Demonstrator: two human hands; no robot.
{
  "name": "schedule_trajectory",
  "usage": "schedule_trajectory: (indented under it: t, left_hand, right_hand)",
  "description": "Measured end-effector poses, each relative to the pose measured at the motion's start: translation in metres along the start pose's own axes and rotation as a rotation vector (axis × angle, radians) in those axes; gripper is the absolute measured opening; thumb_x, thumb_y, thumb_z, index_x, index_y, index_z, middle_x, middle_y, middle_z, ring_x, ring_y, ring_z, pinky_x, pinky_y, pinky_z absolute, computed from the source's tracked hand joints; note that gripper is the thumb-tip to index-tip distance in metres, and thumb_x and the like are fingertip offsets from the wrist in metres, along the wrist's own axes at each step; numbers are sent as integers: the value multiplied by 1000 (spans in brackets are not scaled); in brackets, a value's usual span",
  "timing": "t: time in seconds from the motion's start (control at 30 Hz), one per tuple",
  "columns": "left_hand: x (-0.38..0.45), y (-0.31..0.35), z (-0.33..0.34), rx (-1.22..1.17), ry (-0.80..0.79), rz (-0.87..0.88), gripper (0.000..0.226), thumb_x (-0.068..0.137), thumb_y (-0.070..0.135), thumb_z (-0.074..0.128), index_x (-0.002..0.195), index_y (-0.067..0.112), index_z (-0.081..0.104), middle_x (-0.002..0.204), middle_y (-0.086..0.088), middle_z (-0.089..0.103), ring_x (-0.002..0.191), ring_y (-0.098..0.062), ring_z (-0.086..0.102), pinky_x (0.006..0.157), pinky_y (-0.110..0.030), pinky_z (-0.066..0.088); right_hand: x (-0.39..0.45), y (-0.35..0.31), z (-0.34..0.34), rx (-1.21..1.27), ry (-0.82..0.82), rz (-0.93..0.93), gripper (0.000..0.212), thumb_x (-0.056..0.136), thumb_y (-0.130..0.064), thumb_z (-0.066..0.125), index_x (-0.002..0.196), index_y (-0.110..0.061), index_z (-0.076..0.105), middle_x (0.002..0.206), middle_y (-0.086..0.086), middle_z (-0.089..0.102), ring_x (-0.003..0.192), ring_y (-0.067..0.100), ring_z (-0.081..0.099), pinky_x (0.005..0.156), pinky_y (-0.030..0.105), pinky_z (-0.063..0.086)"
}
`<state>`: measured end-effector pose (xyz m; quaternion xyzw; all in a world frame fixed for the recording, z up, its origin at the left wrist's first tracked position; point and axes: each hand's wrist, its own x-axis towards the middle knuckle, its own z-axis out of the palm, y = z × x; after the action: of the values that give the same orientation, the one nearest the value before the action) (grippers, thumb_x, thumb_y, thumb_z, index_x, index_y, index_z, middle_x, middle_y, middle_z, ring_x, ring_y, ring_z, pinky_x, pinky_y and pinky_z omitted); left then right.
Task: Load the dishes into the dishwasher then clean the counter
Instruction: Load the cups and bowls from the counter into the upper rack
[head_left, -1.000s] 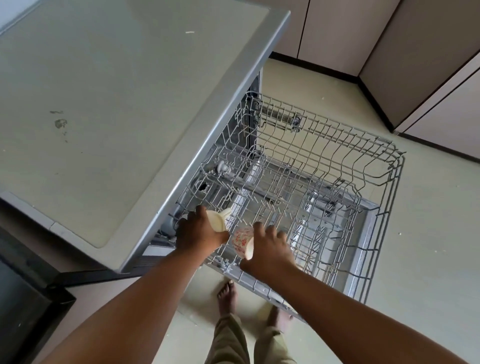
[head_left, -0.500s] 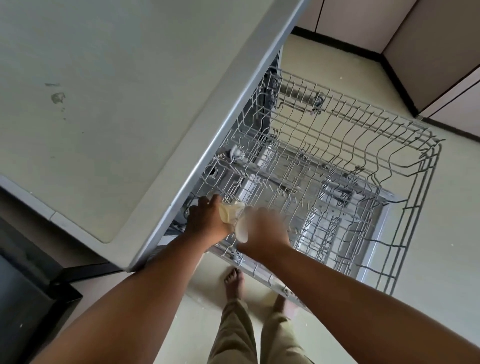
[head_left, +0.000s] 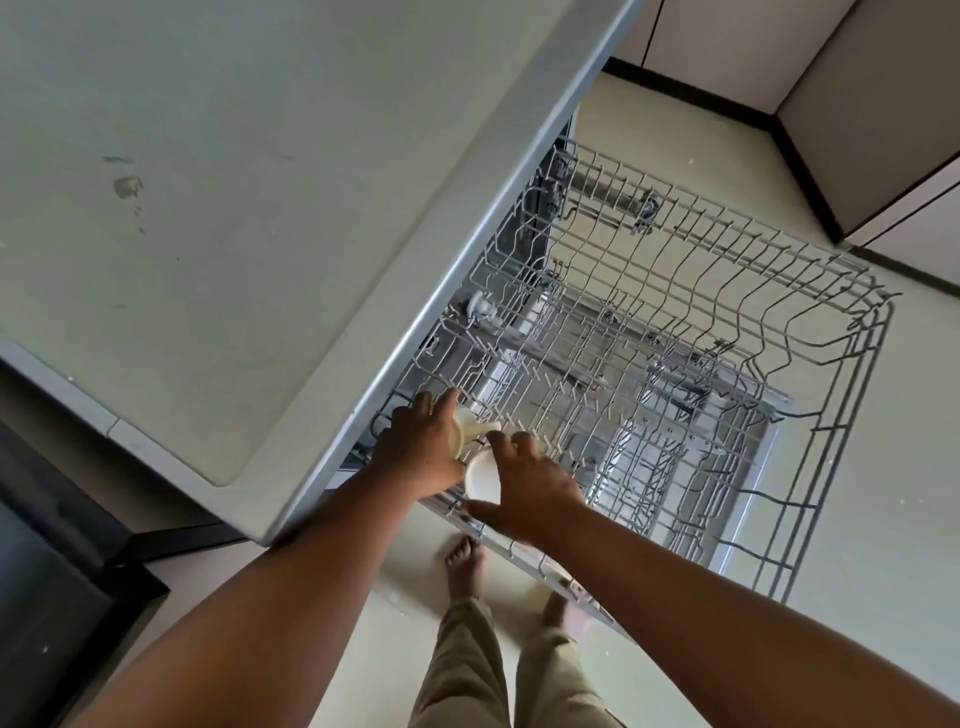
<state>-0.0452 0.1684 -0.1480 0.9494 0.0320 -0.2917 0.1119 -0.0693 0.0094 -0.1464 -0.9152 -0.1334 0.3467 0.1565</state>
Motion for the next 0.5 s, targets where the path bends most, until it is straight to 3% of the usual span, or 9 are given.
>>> schedule_trajectory:
  t: [0.13,0.23,0.33,0.5]
  left_hand:
    - [-2,-2,-1,53,-13,5,108,74,34,73,152,28,0,151,-9,23,135,-34,31,102,-45,36]
    - [-7,-1,1,64,-15,17,113,77,38,71,152,28,-11,161,-5,2,146,-34,6,116,-52,15]
    - [-16,2,0,73,33,71,108,81,38,65,152,28,-15,162,-2,-10,148,-29,-10,119,-52,-2]
    - [-45,12,-10,61,95,88,98,86,49,57,154,24,-9,163,-2,-9,148,-29,-10,119,-50,-2]
  right_hand:
    - [1,5,-2,41,-47,-13,97,80,-58,67,151,-26,8,150,9,25,119,42,54,94,49,49]
    - [-4,11,-3,54,-33,-14,105,79,-64,64,153,-25,1,154,7,24,125,40,50,98,50,45]
    - [-14,19,-6,47,1,-2,110,76,-74,60,154,-25,-1,157,5,22,135,35,40,103,51,40]
    - [-33,28,-23,-44,18,0,114,73,-76,60,154,-24,1,159,5,20,144,28,25,111,49,32]
